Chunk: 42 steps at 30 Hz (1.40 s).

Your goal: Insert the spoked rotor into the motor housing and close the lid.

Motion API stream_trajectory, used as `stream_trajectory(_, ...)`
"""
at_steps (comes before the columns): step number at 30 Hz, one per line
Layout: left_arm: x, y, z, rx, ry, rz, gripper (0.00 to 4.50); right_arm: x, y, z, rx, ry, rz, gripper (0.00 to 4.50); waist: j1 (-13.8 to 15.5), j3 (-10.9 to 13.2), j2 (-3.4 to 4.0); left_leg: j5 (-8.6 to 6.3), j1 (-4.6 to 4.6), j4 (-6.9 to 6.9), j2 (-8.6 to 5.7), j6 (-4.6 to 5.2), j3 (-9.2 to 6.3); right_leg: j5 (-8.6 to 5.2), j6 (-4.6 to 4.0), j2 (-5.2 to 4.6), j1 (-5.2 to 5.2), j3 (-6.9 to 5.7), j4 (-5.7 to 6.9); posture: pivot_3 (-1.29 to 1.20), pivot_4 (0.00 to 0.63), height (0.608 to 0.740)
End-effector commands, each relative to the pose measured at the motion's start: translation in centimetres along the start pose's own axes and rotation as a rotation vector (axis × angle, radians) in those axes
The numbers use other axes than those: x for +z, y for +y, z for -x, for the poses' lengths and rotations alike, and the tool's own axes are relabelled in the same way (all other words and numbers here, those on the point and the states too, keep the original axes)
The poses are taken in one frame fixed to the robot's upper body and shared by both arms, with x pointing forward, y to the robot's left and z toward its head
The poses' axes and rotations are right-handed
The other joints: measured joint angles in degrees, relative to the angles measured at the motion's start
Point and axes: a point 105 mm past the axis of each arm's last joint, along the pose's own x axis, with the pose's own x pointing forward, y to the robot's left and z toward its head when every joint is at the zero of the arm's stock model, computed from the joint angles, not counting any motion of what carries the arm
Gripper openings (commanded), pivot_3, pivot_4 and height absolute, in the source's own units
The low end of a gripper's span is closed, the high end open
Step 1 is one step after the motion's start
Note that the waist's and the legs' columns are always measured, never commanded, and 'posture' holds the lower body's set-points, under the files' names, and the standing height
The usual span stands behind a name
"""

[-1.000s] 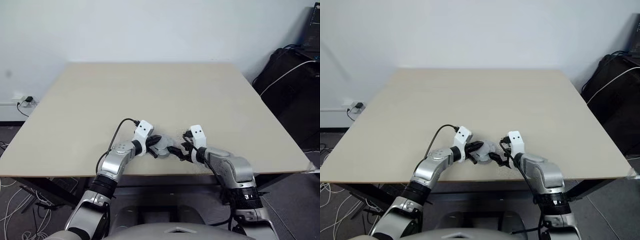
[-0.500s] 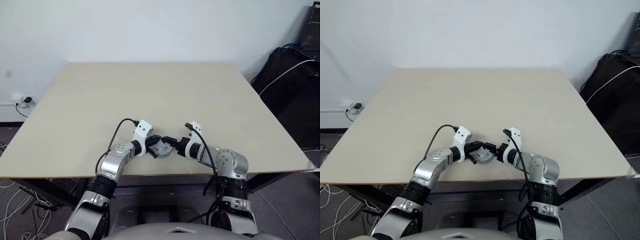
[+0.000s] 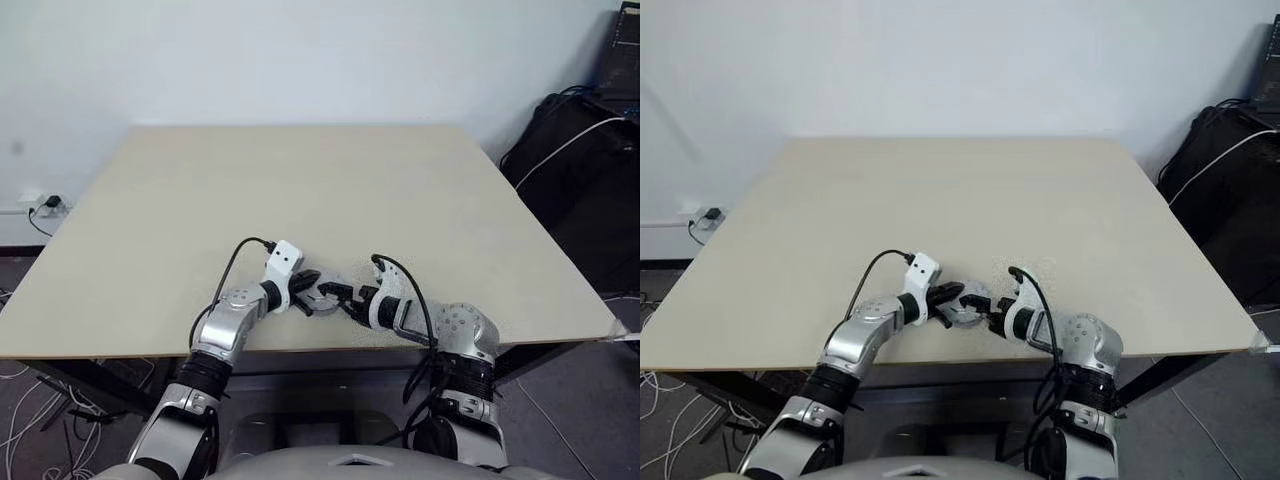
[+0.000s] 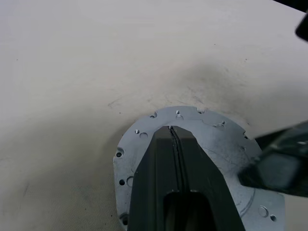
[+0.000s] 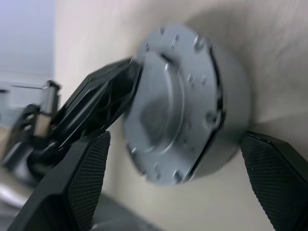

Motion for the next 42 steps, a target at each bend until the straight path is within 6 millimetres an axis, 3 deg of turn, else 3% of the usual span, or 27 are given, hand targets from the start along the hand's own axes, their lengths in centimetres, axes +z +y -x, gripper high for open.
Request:
stream_trajectory(1, -1.2, -0.1, 0.1, 0.0, 0.044, 0.016, 0.0, 0.7, 2.8, -0.3, 0.153, -0.033, -0.042, 4.48, -0.1, 0.0, 0.01, 0.0, 0.0, 0.0, 0.01, 0.0, 0.0, 0.0, 0.0, 0.01, 0.0, 0.0, 0.01, 0.0, 0.0, 0.74)
stream_trajectory(11, -1.6, 0.2, 0.6, 0.011, 0.052, 0.022, 0.0, 2.3, 3.9, -0.1, 0.291, -0.197, -0.178, 4.48, -0.3, 0.1, 0.14, 0.0, -0.02, -0.02, -0.01, 0.0, 0.0, 0.0, 0.01, 0.01, -0.01, 0.02, -0.01, 0.0, 0.0, 0.74)
stream_trajectory(15, -1.6, 0.2, 0.6, 0.013, 0.054, 0.023, 0.0, 1.4, 3.3, -0.6, 0.231, -0.151, -0.165, 4.48, -0.3, 0.1, 0.14, 0.0, -0.02, -0.03, -0.01, 0.01, 0.01, 0.0, 0.01, 0.01, -0.01, 0.02, -0.01, 0.0, 0.0, 0.74)
stream_trajectory(20, -1.6, 0.2, 0.6, 0.015, 0.053, 0.023, 0.0, -1.2, 2.2, -1.6, 0.112, 0.008, -0.124, 4.48, -0.5, 0.1, 0.17, 0.0, 0.0, -0.03, 0.0, 0.0, 0.02, 0.0, 0.01, 0.02, -0.01, 0.04, -0.01, 0.0, 0.0, 0.74)
stream_trajectory(24, -1.7, 0.3, 0.7, 0.017, 0.056, 0.024, 0.0, -2.4, 3.6, -1.4, 0.203, 0.088, -0.111, 4.48, -0.7, 0.0, 0.2, 0.01, 0.08, -0.03, 0.02, -0.01, 0.01, 0.0, 0.01, 0.04, 0.04, 0.06, 0.01, 0.0, 0.0, 0.74)
stream_trajectory(26, -1.7, 0.3, 0.7, 0.018, 0.056, 0.025, 0.0, -2.2, 4.2, -1.2, 0.25, 0.076, -0.112, 4.48, -0.7, 0.0, 0.22, 0.01, 0.06, -0.03, 0.02, -0.01, 0.01, 0.0, 0.01, 0.04, 0.02, 0.06, 0.0, 0.0, 0.0, 0.74)
stream_trajectory(32, -1.7, 0.3, 0.8, 0.021, 0.055, 0.026, 0.0, 1.1, 3.2, -0.7, 0.242, -0.141, -0.195, 4.48, -0.6, 0.1, 0.21, 0.0, 0.02, -0.03, 0.0, 0.0, 0.02, 0.01, 0.04, 0.03, 0.01, 0.06, -0.01, 0.0, 0.0, 0.74)
stream_trajectory(42, -1.7, 0.2, 0.7, 0.018, 0.052, 0.029, 0.0, 0.1, 3.1, -0.7, 0.23, -0.1, -0.188, 4.48, -0.5, 0.1, 0.22, 0.0, 0.01, -0.07, 0.0, 0.0, 0.02, 0.0, 0.03, 0.03, 0.0, 0.06, -0.03, 0.0, 0.0, 0.74)
